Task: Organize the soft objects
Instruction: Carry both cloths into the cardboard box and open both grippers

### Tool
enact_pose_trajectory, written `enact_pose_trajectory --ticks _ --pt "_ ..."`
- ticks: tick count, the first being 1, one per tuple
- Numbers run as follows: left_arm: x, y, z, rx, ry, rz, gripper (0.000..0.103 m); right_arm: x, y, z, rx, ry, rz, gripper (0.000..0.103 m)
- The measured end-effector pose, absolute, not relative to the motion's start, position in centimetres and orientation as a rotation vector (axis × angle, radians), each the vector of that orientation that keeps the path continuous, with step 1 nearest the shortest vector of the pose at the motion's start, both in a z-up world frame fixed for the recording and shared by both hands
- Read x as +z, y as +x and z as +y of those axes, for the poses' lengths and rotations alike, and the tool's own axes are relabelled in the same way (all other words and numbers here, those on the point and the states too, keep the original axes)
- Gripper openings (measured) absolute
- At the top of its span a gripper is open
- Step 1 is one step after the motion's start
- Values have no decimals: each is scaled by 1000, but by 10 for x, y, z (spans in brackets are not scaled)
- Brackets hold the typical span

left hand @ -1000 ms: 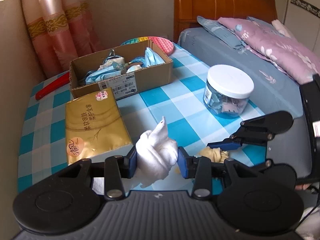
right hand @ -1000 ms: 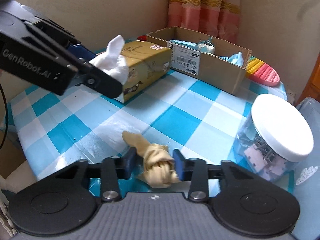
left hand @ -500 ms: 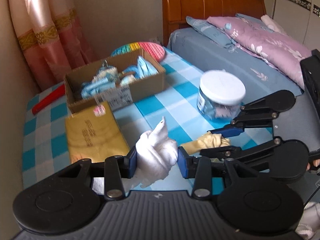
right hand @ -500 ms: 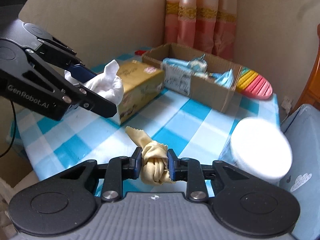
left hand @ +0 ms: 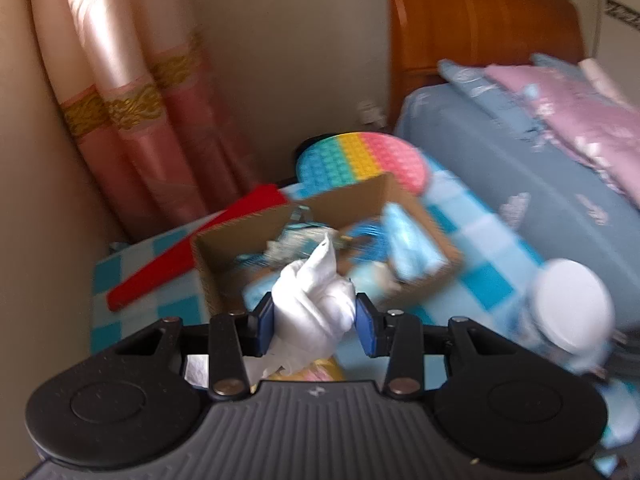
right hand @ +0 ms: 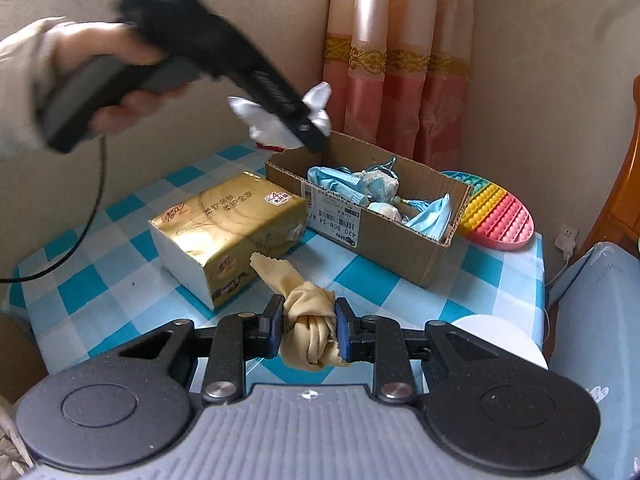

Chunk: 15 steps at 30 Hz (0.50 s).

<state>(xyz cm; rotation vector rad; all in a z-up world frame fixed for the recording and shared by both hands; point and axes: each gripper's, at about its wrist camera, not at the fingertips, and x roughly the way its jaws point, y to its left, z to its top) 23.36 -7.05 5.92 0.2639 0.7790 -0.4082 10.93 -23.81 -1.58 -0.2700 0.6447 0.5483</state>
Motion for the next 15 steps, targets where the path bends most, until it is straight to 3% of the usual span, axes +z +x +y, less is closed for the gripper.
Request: enact_pose_trajectory --ticks 3,4,5,6,7,15 --pt "49 270 -71 -349 276 797 43 -14 114 -236 545 -278 643 31" --pt "47 280 -70 -336 276 795 49 -13 116 -236 543 -279 642 31" --pt "44 290 -70 -319 276 793 57 -12 118 -236 541 -278 642 31" --pt "41 298 -69 -302 269 791 77 -11 121 -236 540 -278 641 31" --pt "36 305 -68 -295 263 797 88 -10 123 -236 535 -281 639 31" --pt "42 276 -49 -259 235 699 101 4 159 -237 499 -275 621 31"
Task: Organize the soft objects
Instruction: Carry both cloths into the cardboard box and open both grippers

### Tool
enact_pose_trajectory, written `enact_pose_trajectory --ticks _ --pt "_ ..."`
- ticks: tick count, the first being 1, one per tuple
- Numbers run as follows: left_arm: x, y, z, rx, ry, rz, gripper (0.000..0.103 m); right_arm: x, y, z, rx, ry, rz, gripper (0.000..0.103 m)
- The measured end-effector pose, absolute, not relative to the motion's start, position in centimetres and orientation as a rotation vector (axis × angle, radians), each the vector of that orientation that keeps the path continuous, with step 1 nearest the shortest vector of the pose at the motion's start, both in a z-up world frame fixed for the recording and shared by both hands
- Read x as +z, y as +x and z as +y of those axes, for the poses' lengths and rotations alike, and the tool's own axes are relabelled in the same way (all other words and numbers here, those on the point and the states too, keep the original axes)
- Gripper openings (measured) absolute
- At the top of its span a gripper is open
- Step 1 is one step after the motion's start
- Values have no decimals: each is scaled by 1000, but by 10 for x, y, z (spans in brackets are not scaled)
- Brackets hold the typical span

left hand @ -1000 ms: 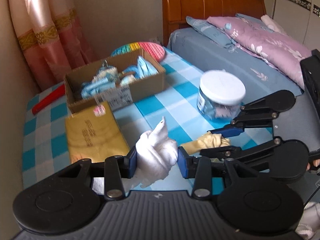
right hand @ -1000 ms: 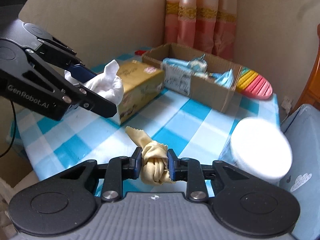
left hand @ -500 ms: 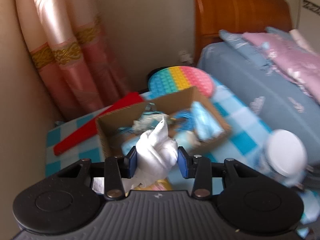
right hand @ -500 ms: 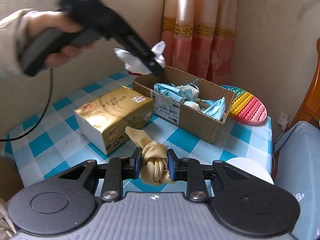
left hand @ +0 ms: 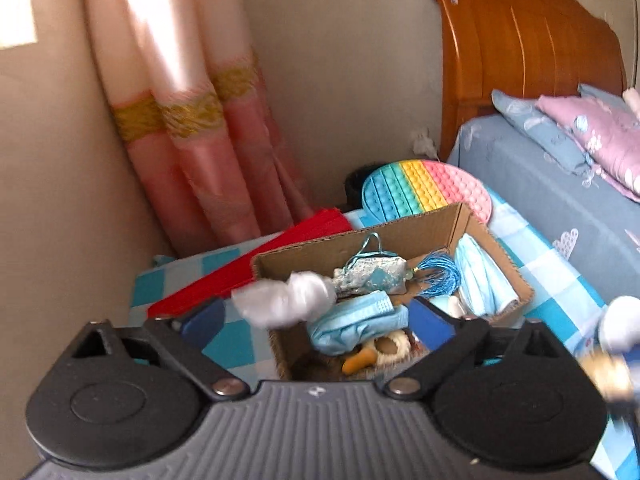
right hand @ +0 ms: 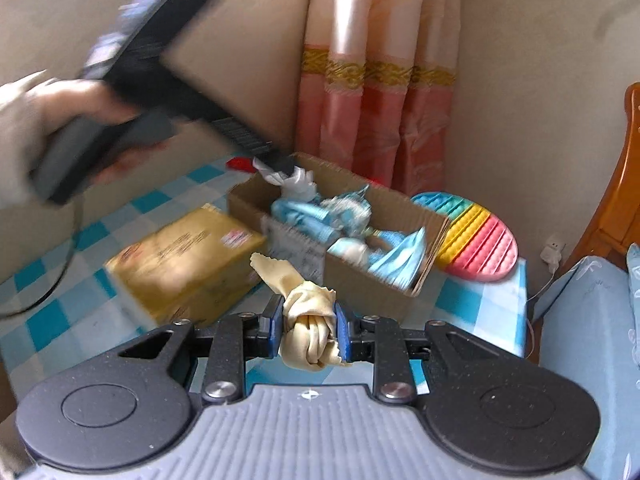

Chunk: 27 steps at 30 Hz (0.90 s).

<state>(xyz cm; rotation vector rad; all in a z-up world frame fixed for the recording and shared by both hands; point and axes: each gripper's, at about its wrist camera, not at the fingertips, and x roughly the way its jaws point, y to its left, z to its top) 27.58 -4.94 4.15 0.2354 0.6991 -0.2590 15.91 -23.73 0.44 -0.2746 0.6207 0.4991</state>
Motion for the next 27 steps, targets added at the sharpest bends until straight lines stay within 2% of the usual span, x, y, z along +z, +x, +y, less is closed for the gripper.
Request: enact_pose_trajectory --ticks 7,12,13,15,16,17,20,23,27 --pt "52 208 -30 -206 211 603 102 18 220 -228 444 -250 611 31" --pt "42 170 -19 -191 134 622 102 19 258 -212 413 -251 626 31" --pt "40 164 -17 -178 118 624 102 18 265 -209 396 -254 625 35" --pt "36 154 -14 -157 95 630 102 17 277 -205 372 -239 627 60" --pt "36 150 -13 -154 90 632 102 16 281 -205 374 -228 637 79" --pt "36 145 -12 -152 90 630 102 16 282 -205 374 -215 638 86" --pt "37 134 -9 -119 81 622 102 19 273 -206 359 -189 635 97" --pt "37 129 -10 -94 85 618 102 24 256 -209 333 -146 668 103" --pt "38 128 -11 -87 74 662 102 26 223 -215 233 -104 761 103"
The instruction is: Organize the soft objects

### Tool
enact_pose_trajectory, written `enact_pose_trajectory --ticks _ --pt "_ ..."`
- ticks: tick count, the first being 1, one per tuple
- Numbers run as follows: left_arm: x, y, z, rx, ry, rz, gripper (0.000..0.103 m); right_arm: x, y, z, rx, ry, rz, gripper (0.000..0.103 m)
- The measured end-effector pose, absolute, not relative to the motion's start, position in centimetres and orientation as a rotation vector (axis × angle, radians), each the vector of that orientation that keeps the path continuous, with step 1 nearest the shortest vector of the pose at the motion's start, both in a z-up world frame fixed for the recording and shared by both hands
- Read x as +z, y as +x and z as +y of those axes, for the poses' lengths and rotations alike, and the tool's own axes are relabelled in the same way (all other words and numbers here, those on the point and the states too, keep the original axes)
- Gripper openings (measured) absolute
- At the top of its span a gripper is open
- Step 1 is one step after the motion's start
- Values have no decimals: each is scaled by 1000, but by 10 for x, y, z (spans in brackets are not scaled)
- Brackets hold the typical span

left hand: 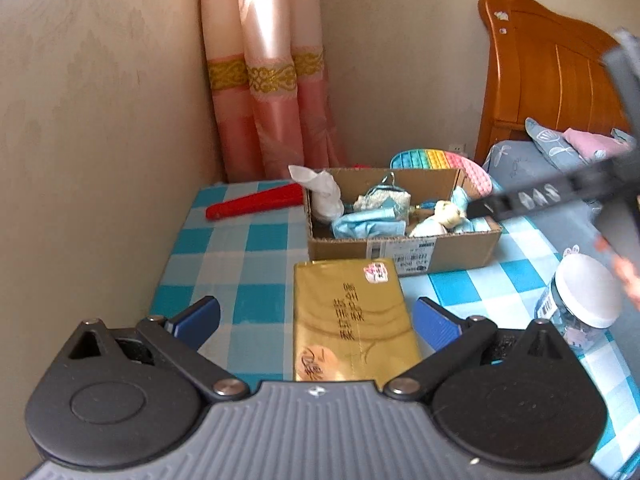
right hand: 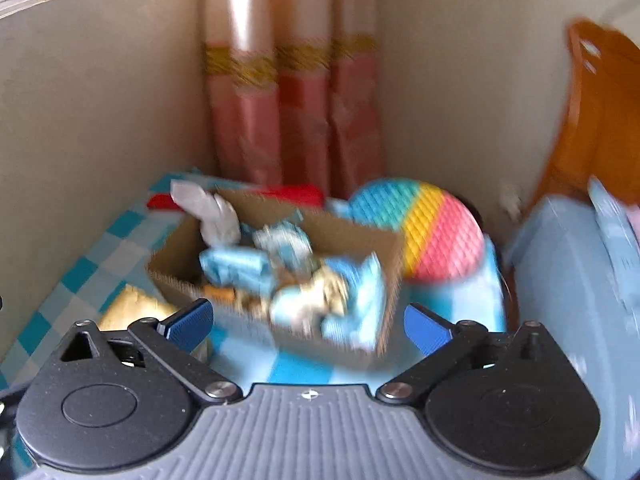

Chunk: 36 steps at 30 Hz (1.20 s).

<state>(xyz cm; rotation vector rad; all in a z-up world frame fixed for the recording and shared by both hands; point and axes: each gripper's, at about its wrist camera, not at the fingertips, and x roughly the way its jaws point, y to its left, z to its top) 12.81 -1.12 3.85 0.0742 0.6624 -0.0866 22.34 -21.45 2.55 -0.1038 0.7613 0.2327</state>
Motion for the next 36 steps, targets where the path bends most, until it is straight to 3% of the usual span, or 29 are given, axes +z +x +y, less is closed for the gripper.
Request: enact_pose_trajectory --ticks 14,36 --pt "40 103 -29 -81 83 768 102 4 111 -224 50 6 907 103" --pt "44 92 -27 -45 95 771 102 15 100 -214 74 -1 885 103"
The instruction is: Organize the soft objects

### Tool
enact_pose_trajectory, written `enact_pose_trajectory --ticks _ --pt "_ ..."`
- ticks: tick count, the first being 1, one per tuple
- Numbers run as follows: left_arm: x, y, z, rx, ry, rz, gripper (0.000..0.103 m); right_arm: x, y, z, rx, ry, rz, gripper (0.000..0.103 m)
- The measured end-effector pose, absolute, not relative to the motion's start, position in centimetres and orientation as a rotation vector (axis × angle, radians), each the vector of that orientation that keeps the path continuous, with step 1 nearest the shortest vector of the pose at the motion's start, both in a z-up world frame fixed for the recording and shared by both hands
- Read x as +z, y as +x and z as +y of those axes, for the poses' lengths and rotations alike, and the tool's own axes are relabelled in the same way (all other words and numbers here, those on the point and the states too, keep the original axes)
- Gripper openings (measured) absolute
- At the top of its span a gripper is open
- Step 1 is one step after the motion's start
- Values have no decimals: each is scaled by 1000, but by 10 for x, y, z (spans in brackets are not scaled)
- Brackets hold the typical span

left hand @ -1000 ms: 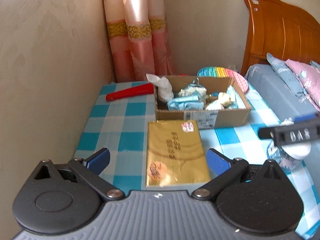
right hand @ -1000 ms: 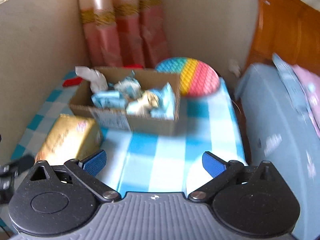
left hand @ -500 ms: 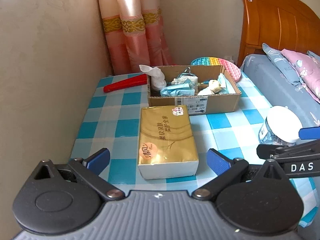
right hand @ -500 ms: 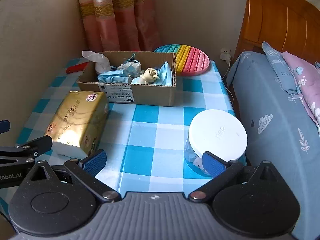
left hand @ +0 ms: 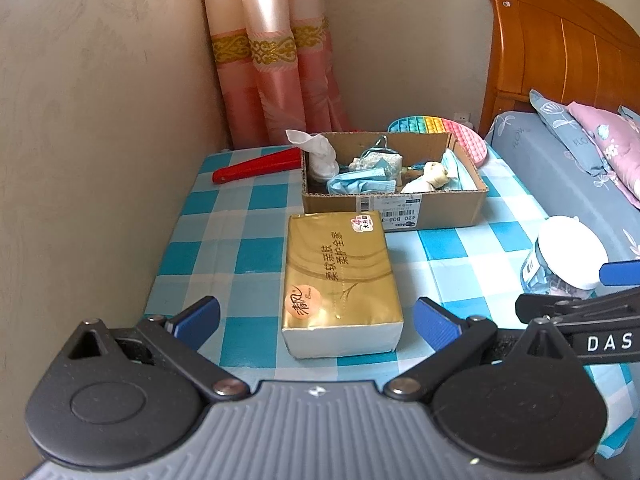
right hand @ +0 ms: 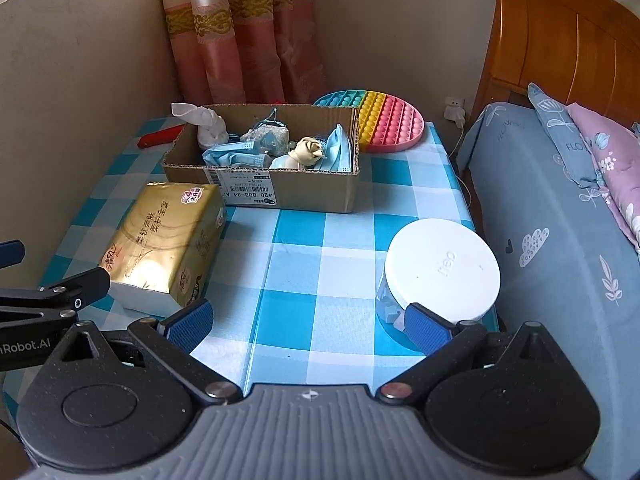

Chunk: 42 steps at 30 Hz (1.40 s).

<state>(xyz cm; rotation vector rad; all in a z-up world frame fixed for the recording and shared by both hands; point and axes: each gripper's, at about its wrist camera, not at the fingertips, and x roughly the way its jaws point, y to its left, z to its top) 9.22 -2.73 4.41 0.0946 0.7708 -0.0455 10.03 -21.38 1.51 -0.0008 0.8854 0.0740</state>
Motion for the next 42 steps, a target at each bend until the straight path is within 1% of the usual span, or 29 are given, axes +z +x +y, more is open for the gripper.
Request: enact_pose_trajectory --ticks 42 --pt "46 94 -26 -43 92 766 102 22 98 -210 74 -3 870 103"
